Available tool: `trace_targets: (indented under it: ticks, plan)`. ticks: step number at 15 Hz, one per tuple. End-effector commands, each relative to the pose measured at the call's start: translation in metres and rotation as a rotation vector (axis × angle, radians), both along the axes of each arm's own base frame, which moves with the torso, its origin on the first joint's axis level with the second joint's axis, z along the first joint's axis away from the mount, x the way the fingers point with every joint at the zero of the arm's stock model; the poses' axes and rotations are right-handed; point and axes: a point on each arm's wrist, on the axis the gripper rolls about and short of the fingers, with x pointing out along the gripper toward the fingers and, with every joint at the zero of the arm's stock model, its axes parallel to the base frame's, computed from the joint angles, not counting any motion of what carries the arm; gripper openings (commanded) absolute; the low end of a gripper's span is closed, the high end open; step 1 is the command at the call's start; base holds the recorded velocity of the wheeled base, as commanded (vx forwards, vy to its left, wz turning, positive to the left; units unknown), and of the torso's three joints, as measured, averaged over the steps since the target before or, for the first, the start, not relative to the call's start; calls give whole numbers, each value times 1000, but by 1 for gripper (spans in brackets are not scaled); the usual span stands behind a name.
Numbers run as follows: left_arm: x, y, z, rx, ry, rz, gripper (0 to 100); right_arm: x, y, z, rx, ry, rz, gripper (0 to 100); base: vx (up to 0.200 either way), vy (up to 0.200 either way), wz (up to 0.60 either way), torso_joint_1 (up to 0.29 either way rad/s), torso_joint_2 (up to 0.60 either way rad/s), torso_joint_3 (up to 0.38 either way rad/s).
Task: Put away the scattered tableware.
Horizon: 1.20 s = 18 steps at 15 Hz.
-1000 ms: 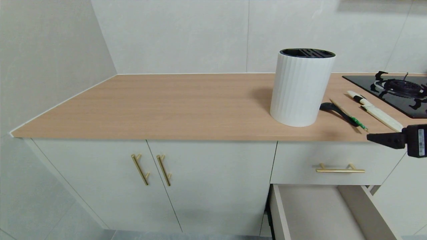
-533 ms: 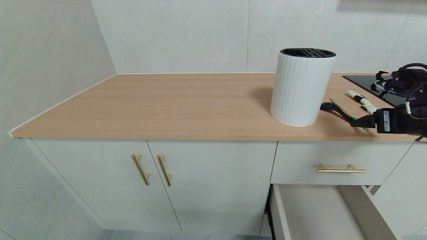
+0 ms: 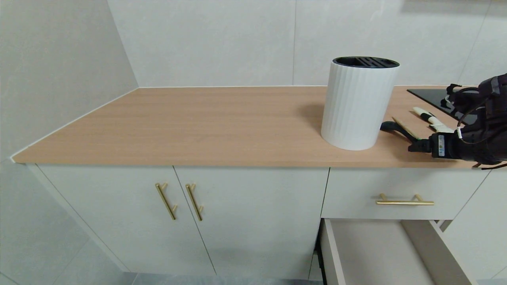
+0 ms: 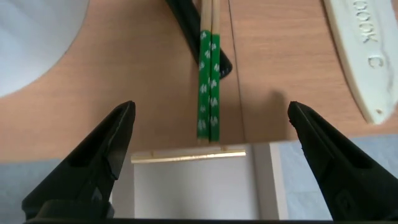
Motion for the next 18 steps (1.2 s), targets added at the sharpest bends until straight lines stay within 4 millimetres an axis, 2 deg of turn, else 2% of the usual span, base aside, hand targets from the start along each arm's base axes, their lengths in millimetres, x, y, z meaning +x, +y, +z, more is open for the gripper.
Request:
trace_targets:
  ticks: [1, 3, 4, 9, 12, 15, 18]
  plan:
    - [0, 0, 0, 0, 1, 2, 100, 6, 0, -7, 3, 13, -1, 100, 0, 0, 0, 0, 0, 0]
    - [0, 0, 0, 0, 1, 0, 100, 9, 0, -8, 6, 5, -3, 100, 0, 0, 0, 0, 0, 0]
    - [0, 0, 0, 0, 1, 2, 100, 9, 0, -7, 7, 0, -3, 0, 0, 0, 0, 0, 0, 0]
    - [0, 0, 0, 0, 1, 2, 100, 7, 0, -5, 5, -8, -4, 0, 0, 0, 0, 0, 0, 0]
    - [0, 0, 0, 0, 1, 2, 100, -7, -1, 11, 5, -58, -8, 0, 0, 0, 0, 0, 0, 0]
    - [0, 0, 0, 0, 1, 0, 100, -53, -1, 39, 12, -159, 1, 0, 0, 0, 0, 0, 0, 0]
    - [0, 0, 0, 0, 1, 0, 100, -96, -2, 49, 32, -229, -2, 0, 0, 0, 0, 0, 0, 0]
